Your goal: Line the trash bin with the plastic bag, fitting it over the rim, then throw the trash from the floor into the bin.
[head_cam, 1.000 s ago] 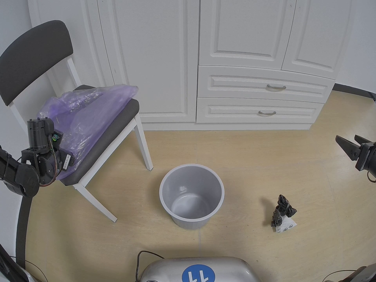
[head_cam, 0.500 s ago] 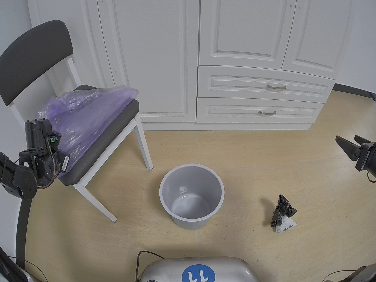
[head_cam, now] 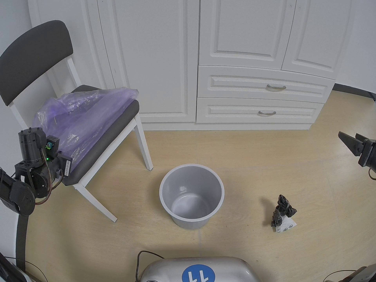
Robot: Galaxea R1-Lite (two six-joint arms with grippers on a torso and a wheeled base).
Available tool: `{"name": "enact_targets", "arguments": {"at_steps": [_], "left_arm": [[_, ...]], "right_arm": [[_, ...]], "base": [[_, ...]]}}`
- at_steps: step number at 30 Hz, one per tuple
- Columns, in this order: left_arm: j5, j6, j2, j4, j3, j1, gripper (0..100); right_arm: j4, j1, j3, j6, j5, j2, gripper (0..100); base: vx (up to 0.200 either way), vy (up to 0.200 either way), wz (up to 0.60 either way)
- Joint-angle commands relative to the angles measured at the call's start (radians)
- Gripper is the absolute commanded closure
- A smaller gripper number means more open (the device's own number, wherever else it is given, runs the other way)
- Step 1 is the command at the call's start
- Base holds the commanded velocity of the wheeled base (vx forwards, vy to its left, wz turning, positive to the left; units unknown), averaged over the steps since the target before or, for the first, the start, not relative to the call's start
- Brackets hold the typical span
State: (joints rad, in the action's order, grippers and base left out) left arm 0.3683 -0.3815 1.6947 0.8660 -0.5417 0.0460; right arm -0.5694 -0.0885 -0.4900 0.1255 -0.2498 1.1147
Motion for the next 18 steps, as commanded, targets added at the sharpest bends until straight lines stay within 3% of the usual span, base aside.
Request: {"name": "enact_targets", "arguments": {"at_steps": [1,2,4,11,14,16,17,18], "left_arm": [[-0.104,0.237,-0.004,0.039,0.016,0.092,100],[-0.146,0.32,-0.013,0.053,0.017,0.124,100],[-0.19,0.401,-0.036,0.076,0.022,0.167,100],[-0.207,0.438,-0.09,0.133,0.022,0.252,100],[-0.212,0.437,-0.089,0.177,-0.004,0.295,100],[-0.212,0.435,-0.066,0.205,-0.035,0.334,100],[-0.212,0.435,-0.066,0.205,-0.035,0.334,100],[-0.212,0.441,-0.055,0.215,-0.072,0.368,100]], "right_arm": [[-0.003,-0.02,-0.016,0.005,-0.005,0.05,0],[-0.004,-0.039,-0.015,0.003,-0.005,0.06,0],[-0.007,-0.05,-0.012,-0.001,-0.005,0.073,0],[0.014,-0.007,-0.001,-0.009,0.041,0.065,0],[0.016,0.069,-0.016,-0.009,0.096,0.07,0],[0.017,0.159,-0.05,-0.009,0.15,0.082,0],[0.017,0.159,-0.05,-0.009,0.15,0.082,0],[0.016,0.237,-0.088,-0.009,0.188,0.109,0]], "base": [[0.0,0.0,0.0],[0.0,0.0,0.0],[0.0,0.0,0.0],[0.0,0.0,0.0],[0.0,0.0,0.0],[0.0,0.0,0.0],[0.0,0.0,0.0],[0.0,0.0,0.0]]}}
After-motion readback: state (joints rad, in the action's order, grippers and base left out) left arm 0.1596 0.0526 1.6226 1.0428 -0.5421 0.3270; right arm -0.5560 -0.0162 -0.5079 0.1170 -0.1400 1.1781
